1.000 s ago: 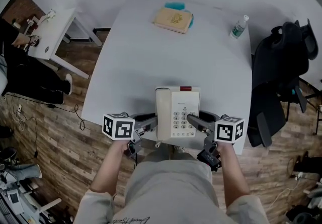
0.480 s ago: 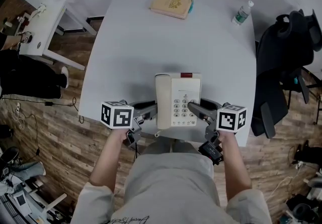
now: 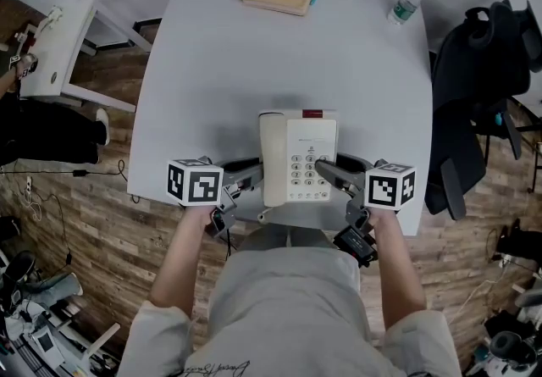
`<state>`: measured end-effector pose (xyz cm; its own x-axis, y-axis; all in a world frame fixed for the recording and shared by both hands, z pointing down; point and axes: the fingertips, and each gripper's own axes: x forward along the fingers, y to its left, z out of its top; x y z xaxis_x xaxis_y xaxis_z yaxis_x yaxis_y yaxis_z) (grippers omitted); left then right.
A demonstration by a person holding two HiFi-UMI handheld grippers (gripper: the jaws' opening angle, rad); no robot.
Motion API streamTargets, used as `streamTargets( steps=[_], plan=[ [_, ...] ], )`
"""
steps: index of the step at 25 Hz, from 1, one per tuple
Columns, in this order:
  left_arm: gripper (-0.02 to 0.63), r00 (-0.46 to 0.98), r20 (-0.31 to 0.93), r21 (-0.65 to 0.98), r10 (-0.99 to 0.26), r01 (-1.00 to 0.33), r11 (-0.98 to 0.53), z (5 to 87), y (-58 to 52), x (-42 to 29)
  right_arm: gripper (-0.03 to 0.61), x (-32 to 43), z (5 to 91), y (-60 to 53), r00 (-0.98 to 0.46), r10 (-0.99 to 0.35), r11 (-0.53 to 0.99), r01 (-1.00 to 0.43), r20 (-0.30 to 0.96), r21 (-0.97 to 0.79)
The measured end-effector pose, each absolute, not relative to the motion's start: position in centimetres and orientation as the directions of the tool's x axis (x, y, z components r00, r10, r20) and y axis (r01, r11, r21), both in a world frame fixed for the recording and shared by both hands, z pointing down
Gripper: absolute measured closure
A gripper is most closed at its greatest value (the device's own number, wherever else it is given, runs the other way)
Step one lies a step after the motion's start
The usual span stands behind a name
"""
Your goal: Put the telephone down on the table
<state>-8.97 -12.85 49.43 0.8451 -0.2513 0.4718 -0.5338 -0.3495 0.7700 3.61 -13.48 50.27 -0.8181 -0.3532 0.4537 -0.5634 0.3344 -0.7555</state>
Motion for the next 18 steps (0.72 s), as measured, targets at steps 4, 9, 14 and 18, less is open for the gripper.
streamTargets(
  steps=[4,9,14,18],
  plan=[
    [0.489,0.849,0.469,0.776,-0.243,-0.528,-0.344,50.1,-13.2,-8.7,0.356,3.9,50.8,-13.7,-0.814,-0.357,0.322,-0.568,0.459,-0.757],
    [0.489,0.852,0.469,0.785,-0.234,-0.523,-0.333,50.9,-13.8,-8.8,0.356,3.8,51.5,-14.3,-0.808,-0.357,0.316,-0.577,0.469,-0.753],
    [0.489,0.854,0.469,0.791,-0.225,-0.52,-0.323,51.7,-14.6,-8.9,0.356,3.7,52.1,-15.1,-0.806,-0.355,0.311,-0.58,0.474,-0.753],
    [0.489,0.853,0.478,0.788,-0.208,-0.522,-0.328,52.3,-15.0,-8.8,0.356,3.8,52.9,-15.4,-0.805,-0.346,0.306,-0.582,0.481,-0.754]
  ],
)
